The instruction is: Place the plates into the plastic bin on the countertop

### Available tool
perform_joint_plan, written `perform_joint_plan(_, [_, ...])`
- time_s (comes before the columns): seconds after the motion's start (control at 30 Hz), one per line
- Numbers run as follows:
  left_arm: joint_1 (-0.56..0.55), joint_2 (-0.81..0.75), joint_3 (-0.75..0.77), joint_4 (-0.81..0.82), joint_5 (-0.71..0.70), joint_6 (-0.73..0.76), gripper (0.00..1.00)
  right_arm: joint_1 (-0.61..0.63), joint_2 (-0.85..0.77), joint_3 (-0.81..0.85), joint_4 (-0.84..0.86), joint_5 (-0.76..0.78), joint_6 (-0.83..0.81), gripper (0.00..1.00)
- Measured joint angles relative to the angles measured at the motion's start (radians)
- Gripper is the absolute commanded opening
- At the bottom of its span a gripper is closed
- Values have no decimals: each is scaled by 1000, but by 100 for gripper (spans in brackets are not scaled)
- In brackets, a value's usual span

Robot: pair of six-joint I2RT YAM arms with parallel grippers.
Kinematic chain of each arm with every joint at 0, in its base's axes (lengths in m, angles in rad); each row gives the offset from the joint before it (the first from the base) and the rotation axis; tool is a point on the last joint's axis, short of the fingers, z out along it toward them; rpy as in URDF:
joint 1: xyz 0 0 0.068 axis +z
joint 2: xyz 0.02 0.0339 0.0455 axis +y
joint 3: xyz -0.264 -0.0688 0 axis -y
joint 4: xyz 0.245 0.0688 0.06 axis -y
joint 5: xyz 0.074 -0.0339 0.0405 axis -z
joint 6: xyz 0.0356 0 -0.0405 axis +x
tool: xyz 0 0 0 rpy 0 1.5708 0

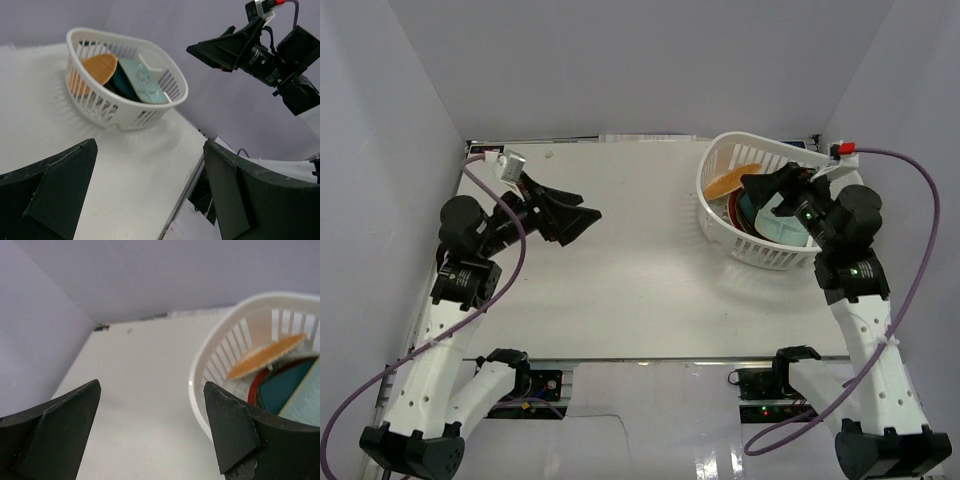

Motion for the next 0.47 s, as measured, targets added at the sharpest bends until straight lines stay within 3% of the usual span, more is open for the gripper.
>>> perform_joint_plan(0.27, [0,-186,109,75,-97,11,98,2,-323,123,48,-17,-8,90])
perform_joint_plan(0.47, [-2,-198,156,56,-153,35,98,2,-370,147,64,5,-45,90])
